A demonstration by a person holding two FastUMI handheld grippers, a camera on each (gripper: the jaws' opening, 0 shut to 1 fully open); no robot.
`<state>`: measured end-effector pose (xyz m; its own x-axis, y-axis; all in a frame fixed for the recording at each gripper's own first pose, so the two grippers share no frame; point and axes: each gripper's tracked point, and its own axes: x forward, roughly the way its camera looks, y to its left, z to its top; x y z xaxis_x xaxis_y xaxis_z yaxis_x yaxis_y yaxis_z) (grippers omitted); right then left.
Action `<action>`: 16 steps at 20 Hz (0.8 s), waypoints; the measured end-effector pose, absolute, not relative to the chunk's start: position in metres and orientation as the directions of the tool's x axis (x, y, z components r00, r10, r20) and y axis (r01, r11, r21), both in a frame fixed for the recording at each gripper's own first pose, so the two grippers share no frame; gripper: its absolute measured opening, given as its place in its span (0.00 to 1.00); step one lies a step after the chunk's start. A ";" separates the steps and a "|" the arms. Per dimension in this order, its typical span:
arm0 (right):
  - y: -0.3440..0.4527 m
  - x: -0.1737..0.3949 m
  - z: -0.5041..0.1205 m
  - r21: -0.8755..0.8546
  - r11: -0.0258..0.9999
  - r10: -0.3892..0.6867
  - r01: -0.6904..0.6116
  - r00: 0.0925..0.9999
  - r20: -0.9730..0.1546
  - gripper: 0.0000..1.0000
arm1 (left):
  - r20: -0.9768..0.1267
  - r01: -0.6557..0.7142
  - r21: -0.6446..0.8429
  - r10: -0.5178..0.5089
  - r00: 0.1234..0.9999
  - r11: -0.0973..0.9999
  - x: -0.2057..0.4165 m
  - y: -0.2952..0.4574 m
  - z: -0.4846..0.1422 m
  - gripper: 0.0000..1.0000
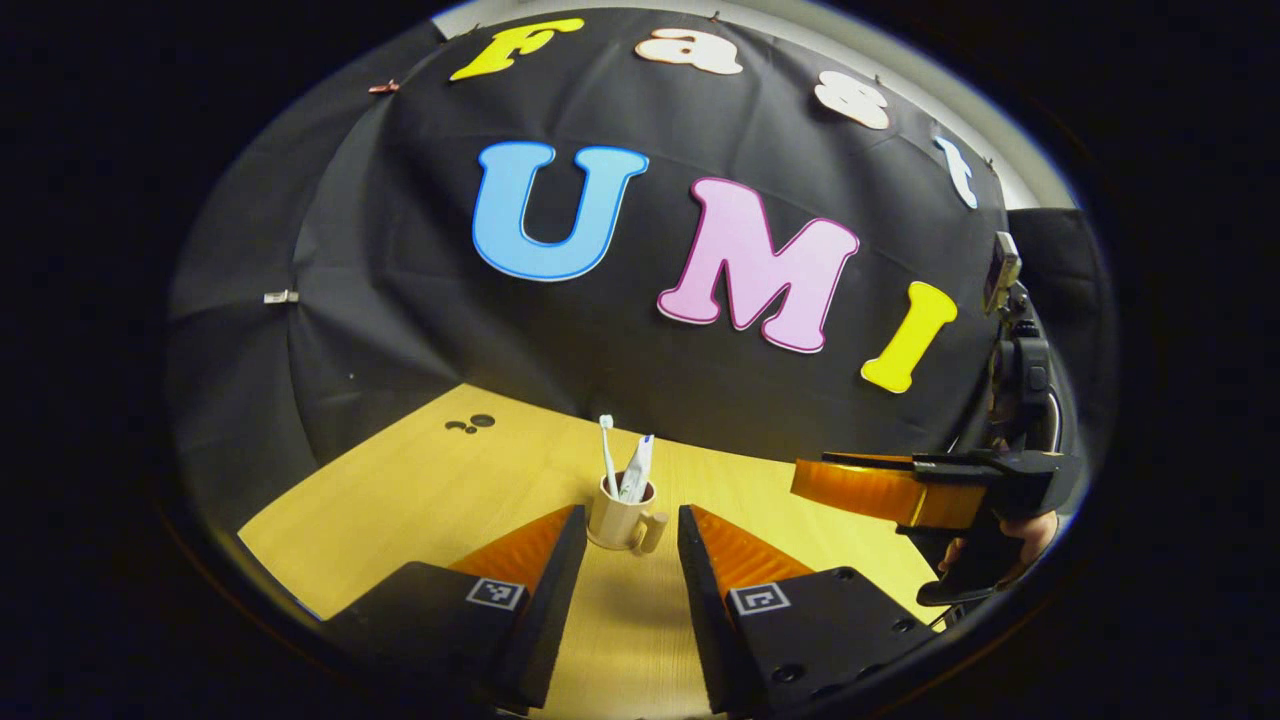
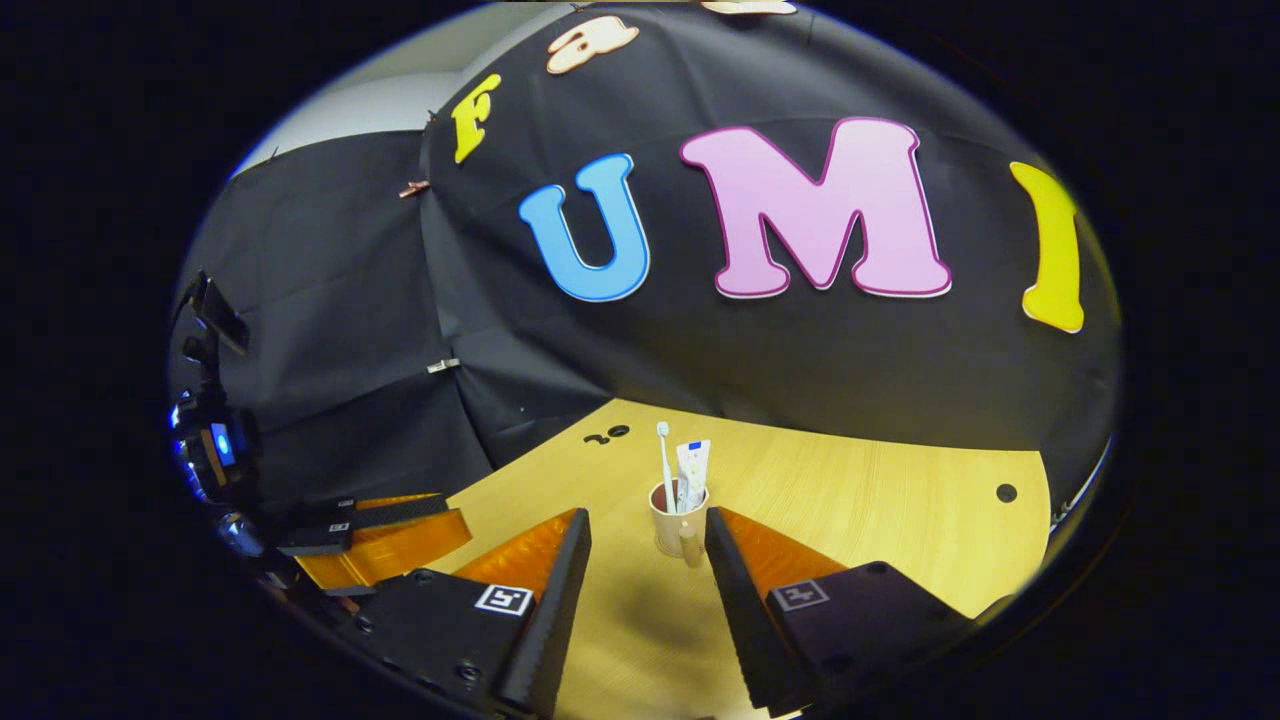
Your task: Put the toothbrush and toothpaste on the desktop into the cup, then pick up the cup and place it on the coaster on the desktop.
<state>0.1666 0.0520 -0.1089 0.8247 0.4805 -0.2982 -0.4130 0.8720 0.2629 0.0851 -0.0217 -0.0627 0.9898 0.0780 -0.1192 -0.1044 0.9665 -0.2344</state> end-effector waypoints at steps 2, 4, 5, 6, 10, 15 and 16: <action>0.049 0.149 -0.098 0.269 0.876 0.469 -0.400 0.837 -0.282 0.75 | -0.095 -0.093 -0.244 0.072 0.993 0.965 0.072 -0.028 -0.054 0.61; 0.047 0.131 -0.088 0.270 0.882 0.453 -0.386 0.851 -0.267 0.83 | -0.074 -0.085 -0.232 0.069 0.995 0.969 0.059 -0.030 -0.047 0.78; 0.046 0.123 -0.083 0.268 0.888 0.441 -0.375 0.860 -0.257 0.84 | -0.061 -0.083 -0.218 0.071 0.996 0.972 0.053 -0.029 -0.043 0.86; 0.045 0.116 -0.080 0.266 0.894 0.426 -0.360 0.867 -0.258 0.88 | -0.053 -0.074 -0.209 0.064 0.997 0.975 0.044 -0.029 -0.039 0.88; 0.033 0.096 -0.068 0.221 0.929 0.350 -0.297 0.899 -0.262 0.93 | -0.029 -0.044 -0.179 0.039 0.999 0.983 0.026 -0.028 -0.034 0.91; 0.026 0.079 -0.048 0.209 0.938 0.320 -0.276 0.922 -0.217 0.93 | 0.004 -0.036 -0.167 0.037 0.999 0.985 0.023 -0.029 -0.019 0.91; 0.026 0.077 -0.048 0.214 0.934 0.332 -0.287 0.919 -0.213 0.93 | 0.004 -0.039 -0.174 0.040 0.999 0.984 0.023 -0.031 -0.019 0.91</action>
